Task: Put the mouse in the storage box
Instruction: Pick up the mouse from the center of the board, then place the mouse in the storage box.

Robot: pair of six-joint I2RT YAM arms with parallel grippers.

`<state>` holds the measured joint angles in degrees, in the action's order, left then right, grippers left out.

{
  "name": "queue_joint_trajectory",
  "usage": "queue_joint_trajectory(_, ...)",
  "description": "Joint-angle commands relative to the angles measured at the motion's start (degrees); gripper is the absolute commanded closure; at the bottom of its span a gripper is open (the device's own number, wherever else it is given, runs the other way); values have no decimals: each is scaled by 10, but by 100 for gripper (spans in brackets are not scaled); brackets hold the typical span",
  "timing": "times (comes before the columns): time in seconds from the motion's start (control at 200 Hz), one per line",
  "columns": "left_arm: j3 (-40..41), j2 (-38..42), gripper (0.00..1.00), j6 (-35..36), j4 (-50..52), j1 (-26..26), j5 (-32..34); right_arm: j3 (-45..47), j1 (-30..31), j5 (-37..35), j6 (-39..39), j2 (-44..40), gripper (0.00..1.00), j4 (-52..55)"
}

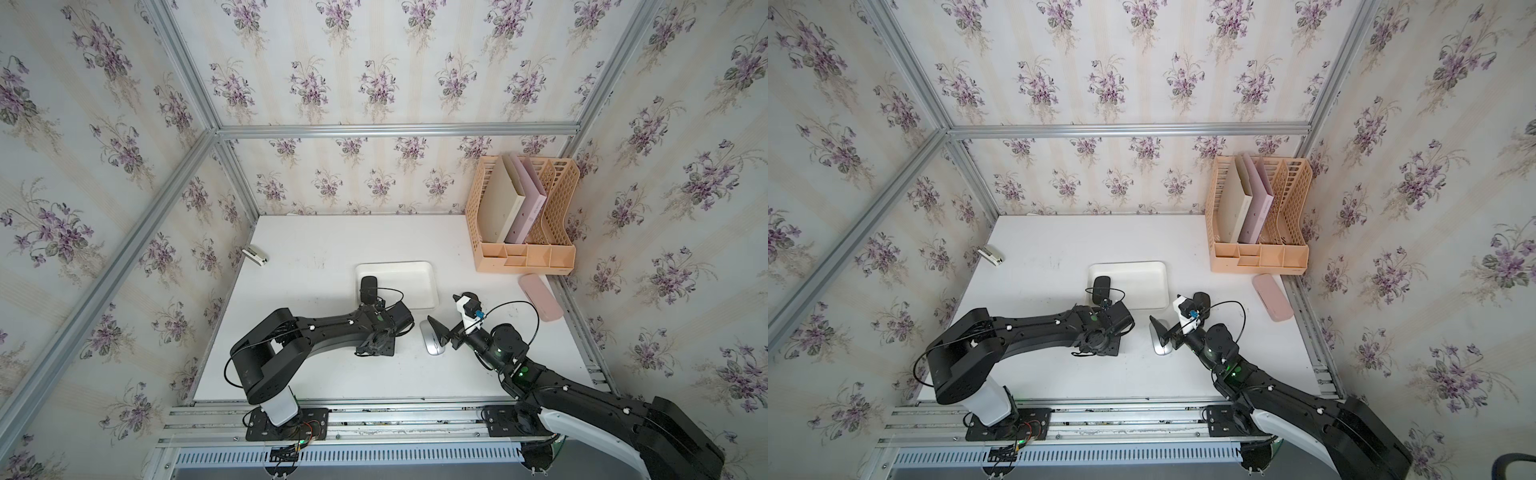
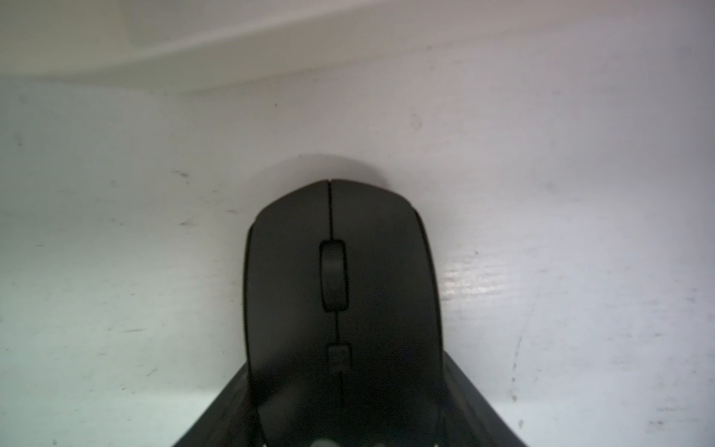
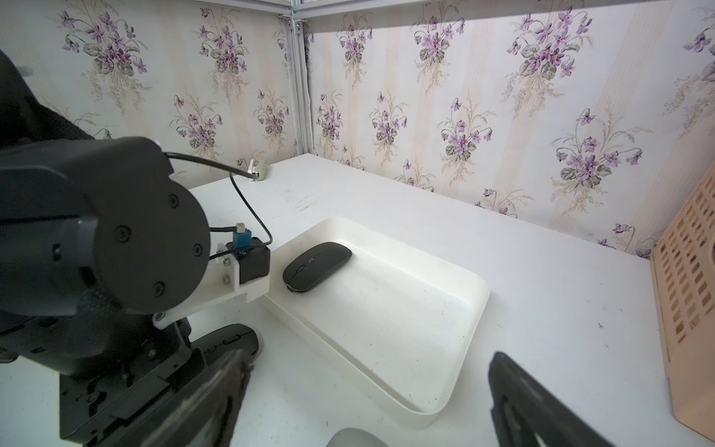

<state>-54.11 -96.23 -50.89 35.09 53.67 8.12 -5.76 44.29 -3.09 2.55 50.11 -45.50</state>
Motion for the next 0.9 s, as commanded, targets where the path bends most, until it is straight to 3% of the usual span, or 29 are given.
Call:
queue_joint_trajectory(0.0, -16, 8, 48, 8, 46, 9, 21, -3, 1, 5, -1, -2, 0, -1)
queue_joint_trajectory(0.195, -95, 43, 47, 26, 160, 43, 73, -4, 1, 5, -1, -3, 0, -1)
queue_joint_trajectory(0.39, -132, 79, 46, 60, 132, 39, 95, -2, 1, 2, -3, -20, 0, 5)
queue_joint_trajectory(0.624, -228, 2, 46, 170, 71, -28, 63, 13, 1, -21, -5, -57, 0, 3)
queue_joint_trajectory(0.699, -254, -33, 41, 194, 51, -55, 47, 16, 1, -23, -5, -65, 0, 3)
queue_joint_trajectory(0.894, -321, -138, 40, 206, 33, -100, 17, 17, 0, -28, -5, -70, 0, 4)
